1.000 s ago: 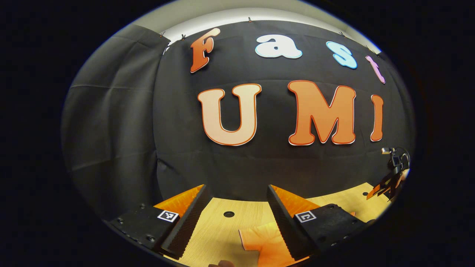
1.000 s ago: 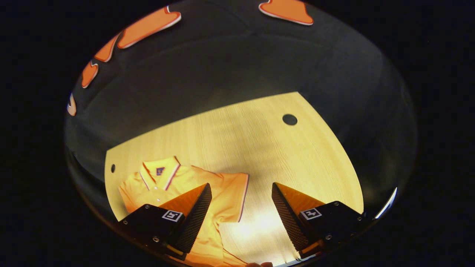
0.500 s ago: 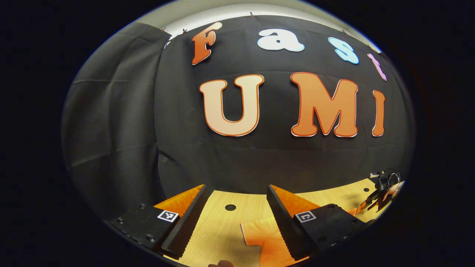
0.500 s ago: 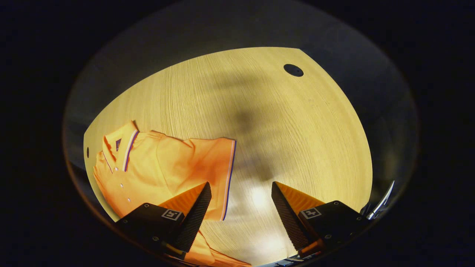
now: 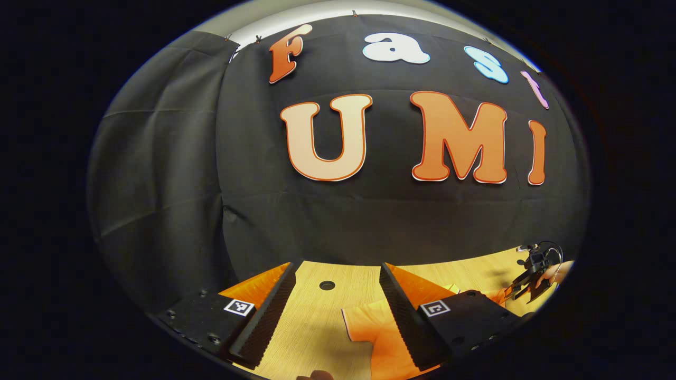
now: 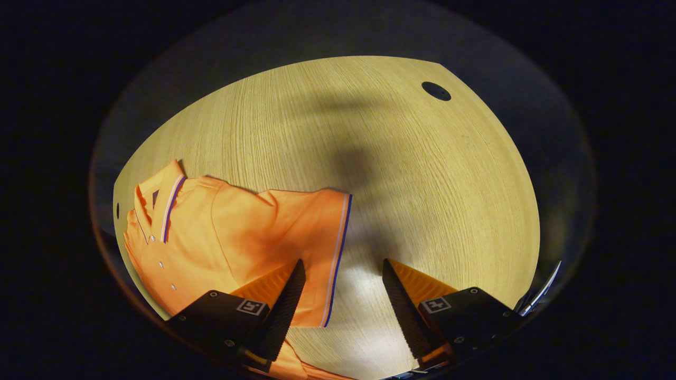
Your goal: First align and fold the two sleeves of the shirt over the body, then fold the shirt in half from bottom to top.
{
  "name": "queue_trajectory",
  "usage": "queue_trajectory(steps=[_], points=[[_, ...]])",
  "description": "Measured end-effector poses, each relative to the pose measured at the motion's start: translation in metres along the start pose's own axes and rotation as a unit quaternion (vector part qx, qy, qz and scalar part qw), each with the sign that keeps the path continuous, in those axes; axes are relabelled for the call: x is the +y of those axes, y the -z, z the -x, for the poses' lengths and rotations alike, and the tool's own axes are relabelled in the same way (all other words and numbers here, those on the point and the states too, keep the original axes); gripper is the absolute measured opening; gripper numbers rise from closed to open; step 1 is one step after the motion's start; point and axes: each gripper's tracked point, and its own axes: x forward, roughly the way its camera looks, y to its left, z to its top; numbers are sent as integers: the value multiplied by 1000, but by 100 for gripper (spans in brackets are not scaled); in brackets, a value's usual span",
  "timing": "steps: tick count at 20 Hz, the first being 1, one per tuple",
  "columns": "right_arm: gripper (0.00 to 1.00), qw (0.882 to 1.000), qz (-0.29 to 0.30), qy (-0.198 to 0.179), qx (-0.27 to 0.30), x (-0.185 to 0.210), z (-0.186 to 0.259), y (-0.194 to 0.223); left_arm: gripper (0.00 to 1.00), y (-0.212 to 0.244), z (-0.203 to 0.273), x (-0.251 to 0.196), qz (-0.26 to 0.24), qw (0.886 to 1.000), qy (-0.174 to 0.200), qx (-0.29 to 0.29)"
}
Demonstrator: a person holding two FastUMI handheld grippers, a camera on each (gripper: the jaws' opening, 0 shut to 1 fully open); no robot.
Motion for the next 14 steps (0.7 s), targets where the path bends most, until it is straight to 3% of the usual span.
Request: queue_trajectory(steps=[1, 3, 8, 10, 11, 12, 14], points=[[81, 1000, -2, -3, 0, 0, 2, -1, 98, 3, 0, 1, 2, 1000, -1, 2], [79, 1000, -5, -3, -3, 1, 0, -1, 98, 7, 1, 3, 9, 1000, 0, 8], [35, 1000, -11, -3, -10, 11, 2, 1, 98, 13, 2, 10, 9, 1000, 0, 16], [30, 1000, -12, -5, -9, 10, -1, 2, 98, 14, 2, 12, 9, 1000, 0, 15], [35, 999, -39, -4, -11, 11, 3, 0, 98, 15, 3, 13, 10, 1000, 0, 16], [4, 999, -49, -7, -18, 13, -2, -2, 98, 16, 3, 13, 11, 1000, 1, 18], [4, 999, -32, -15, -22, 12, 2, 2, 98, 17, 3, 16, 11, 1000, 4, 19]])
